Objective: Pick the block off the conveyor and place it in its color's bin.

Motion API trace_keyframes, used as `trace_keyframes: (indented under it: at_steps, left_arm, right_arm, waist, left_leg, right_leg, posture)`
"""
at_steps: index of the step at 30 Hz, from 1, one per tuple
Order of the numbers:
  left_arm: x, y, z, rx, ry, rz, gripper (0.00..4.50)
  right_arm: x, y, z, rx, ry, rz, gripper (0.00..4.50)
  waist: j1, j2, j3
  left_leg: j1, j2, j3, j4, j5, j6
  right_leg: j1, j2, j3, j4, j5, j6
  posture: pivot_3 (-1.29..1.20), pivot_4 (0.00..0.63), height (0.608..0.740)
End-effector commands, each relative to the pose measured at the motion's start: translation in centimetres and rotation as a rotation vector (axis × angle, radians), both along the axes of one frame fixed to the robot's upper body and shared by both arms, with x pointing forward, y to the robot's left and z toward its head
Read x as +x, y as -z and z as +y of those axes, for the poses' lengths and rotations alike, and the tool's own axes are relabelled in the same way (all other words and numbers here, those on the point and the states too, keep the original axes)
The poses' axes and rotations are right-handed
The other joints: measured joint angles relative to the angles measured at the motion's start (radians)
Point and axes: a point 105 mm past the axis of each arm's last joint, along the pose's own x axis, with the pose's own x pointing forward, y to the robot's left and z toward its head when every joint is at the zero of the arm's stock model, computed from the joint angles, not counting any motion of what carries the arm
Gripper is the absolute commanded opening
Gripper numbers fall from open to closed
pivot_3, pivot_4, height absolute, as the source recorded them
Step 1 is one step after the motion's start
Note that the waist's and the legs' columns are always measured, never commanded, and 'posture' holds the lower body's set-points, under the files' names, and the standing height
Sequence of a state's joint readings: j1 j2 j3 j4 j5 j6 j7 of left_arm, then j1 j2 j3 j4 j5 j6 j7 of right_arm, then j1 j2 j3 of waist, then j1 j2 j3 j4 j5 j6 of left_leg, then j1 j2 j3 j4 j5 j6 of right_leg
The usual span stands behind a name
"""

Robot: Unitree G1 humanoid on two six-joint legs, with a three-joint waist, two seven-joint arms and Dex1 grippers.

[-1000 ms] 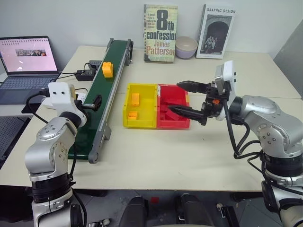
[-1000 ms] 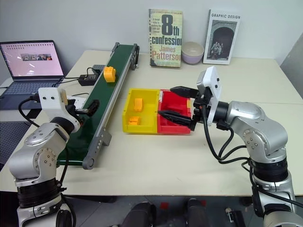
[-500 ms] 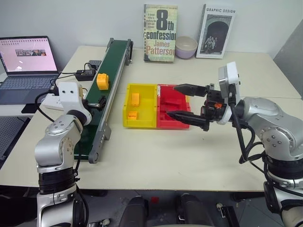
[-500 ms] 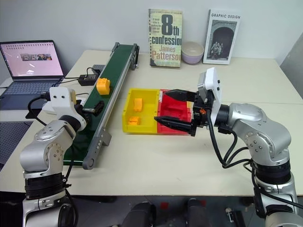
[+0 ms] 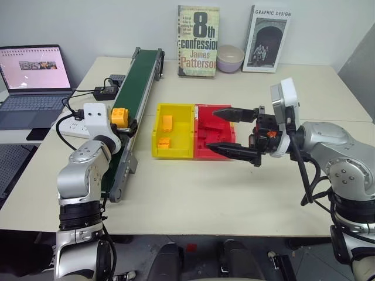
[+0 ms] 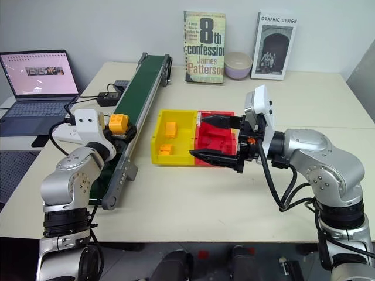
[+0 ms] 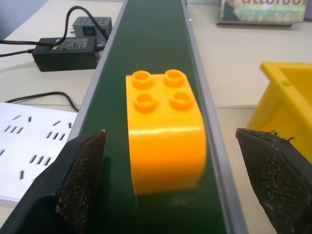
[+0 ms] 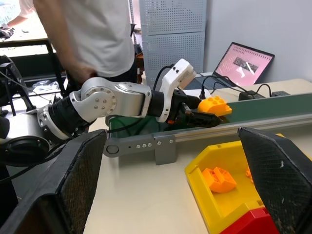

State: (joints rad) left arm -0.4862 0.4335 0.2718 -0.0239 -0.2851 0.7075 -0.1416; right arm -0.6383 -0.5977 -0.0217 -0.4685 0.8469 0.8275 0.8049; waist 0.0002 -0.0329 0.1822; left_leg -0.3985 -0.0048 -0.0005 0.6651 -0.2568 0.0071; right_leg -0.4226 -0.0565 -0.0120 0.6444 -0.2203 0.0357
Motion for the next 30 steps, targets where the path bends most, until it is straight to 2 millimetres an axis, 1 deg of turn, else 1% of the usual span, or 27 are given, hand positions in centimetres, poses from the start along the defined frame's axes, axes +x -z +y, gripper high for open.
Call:
trace_keyframes:
  at_steps: [1, 4, 9, 13, 16, 17, 19, 22, 25, 26, 27, 29, 30]
  left_arm:
    - [-0.4, -1.3, 0.2, -0.012, -0.011, -0.05, 4.05]
    - [-0.8, -1.0, 0.4, -0.052, -0.031, -0.034, 3.51]
    - [-1.6, -0.8, 0.5, -0.076, -0.068, -0.022, 2.48]
    - [-2.0, -0.8, 1.2, -0.077, -0.113, -0.017, 1.75]
    - [-1.9, -1.5, 1.5, -0.078, -0.125, -0.034, 1.72]
    - [-1.8, -2.1, 1.4, -0.073, -0.113, -0.049, 1.72]
    - [-1.5, -3.0, 0.9, -0.072, -0.075, -0.076, 1.72]
    - [-0.7, -4.1, -0.1, -0.053, -0.008, -0.081, 1.72]
    - [0.8, -5.6, -3.3, 0.019, 0.181, -0.077, 1.72]
    - [1.1, -5.8, -4.0, 0.04, 0.221, -0.072, 1.72]
    - [1.4, -6.0, -4.9, 0.061, 0.275, -0.07, 1.72]
    - [2.1, -6.3, -7.5, 0.127, 0.423, -0.058, 1.72]
    - [2.4, -6.4, -8.2, 0.154, 0.47, -0.052, 1.72]
  right_arm:
    - [-0.5, -1.5, -0.2, 0.023, 0.001, -0.056, 4.5]
    - [-0.3, -1.7, -0.3, 0.026, 0.005, -0.055, 4.5]
    - [0.4, -2.2, -0.5, 0.034, 0.01, -0.058, 4.5]
    - [0.6, -2.2, -0.6, 0.033, 0.009, -0.06, 4.5]
    - [0.9, -2.2, -0.7, 0.032, 0.017, -0.057, 4.5]
    - [0.7, -2.1, -0.7, 0.024, 0.018, -0.056, 4.5]
    - [0.5, -1.8, -0.6, 0.012, 0.019, -0.057, 4.5]
    - [0.5, -2.0, -0.7, 0.017, 0.048, -0.063, 4.5]
    - [0.7, -2.4, -1.0, 0.029, 0.122, -0.076, 4.5]
    - [0.8, -2.5, -1.0, 0.028, 0.137, -0.077, 4.5]
    - [0.7, -2.3, -1.0, 0.014, 0.152, -0.082, 4.5]
    - [0.9, -1.5, -1.4, -0.058, 0.211, -0.11, 4.5]
    - [1.0, -1.3, -1.5, -0.084, 0.232, -0.12, 4.5]
  waist:
    - [0.0, 0.0, 0.0]
    - [0.0, 0.0, 0.0]
    - [0.0, 0.0, 0.0]
    - [0.0, 0.0, 0.0]
    - [0.0, 0.0, 0.0]
    - [0.0, 0.0, 0.0]
    - [0.0, 0.0, 0.0]
    - [0.001, 0.0, 0.0]
    - [0.002, 0.0, 0.0]
    - [0.003, 0.0, 0.0]
    - [0.003, 0.0, 0.0]
    - [0.003, 0.0, 0.0]
    - [0.005, 0.0, 0.0]
  left_leg:
    - [0.0, 0.0, 0.0, 0.0, 0.0, 0.0]
    - [0.0, 0.0, 0.0, 0.0, 0.0, 0.0]
    - [0.0, 0.0, 0.0, 0.0, 0.0, 0.0]
    - [0.0, 0.0, 0.0, 0.0, 0.0, 0.0]
    - [0.0, 0.0, 0.0, 0.0, 0.0, 0.0]
    - [0.0, 0.0, 0.0, 0.0, 0.0, 0.0]
    - [0.0, 0.0, 0.0, 0.0, 0.0, 0.0]
    - [-0.001, 0.0, 0.0, 0.0, 0.0, 0.0]
    - [-0.001, -0.001, -0.001, 0.0, 0.0, 0.0]
    - [-0.001, -0.001, 0.0, 0.0, 0.0, 0.0]
    - [-0.001, -0.001, 0.0, 0.0, 0.0, 0.0]
    - [0.0, -0.002, 0.002, 0.0, 0.0, 0.0]
    - [-0.001, -0.002, 0.001, 0.0, 0.0, 0.0]
  right_leg:
    - [0.0, 0.0, 0.0, 0.0, 0.0, 0.0]
    - [0.0, -0.001, 0.0, 0.0, 0.0, 0.0]
    - [0.0, -0.001, 0.0, 0.0, 0.0, 0.0]
    - [0.0, -0.001, 0.0, 0.0, 0.0, 0.0]
    - [0.0, 0.0, 0.0, 0.0, 0.0, 0.0]
    - [0.0, 0.0, 0.0, 0.0, 0.0, 0.0]
    - [0.0, 0.0, 0.0, 0.0, 0.0, 0.0]
    - [0.0, 0.0, -0.001, 0.0, 0.0, 0.0]
    - [0.0, 0.001, -0.001, 0.0, 0.0, 0.0]
    - [0.0, 0.001, -0.001, 0.0, 0.0, 0.0]
    - [0.0, 0.002, -0.001, 0.0, 0.0, 0.0]
    - [0.0, 0.001, -0.001, 0.0, 0.0, 0.0]
    - [0.0, 0.001, -0.001, -0.001, 0.0, 0.0]
  posture:
    - [0.0, 0.15, 0.74]
    - [0.0, 0.15, 0.74]
    - [0.0, 0.15, 0.74]
    - [0.0, 0.15, 0.74]
    - [0.0, 0.15, 0.74]
    - [0.0, 0.15, 0.74]
    - [0.0, 0.15, 0.74]
    - [0.0, 0.15, 0.74]
    - [0.0, 0.15, 0.74]
    - [0.0, 0.15, 0.74]
    - [0.0, 0.15, 0.74]
    - [0.0, 0.15, 0.74]
    - [0.0, 0.15, 0.74]
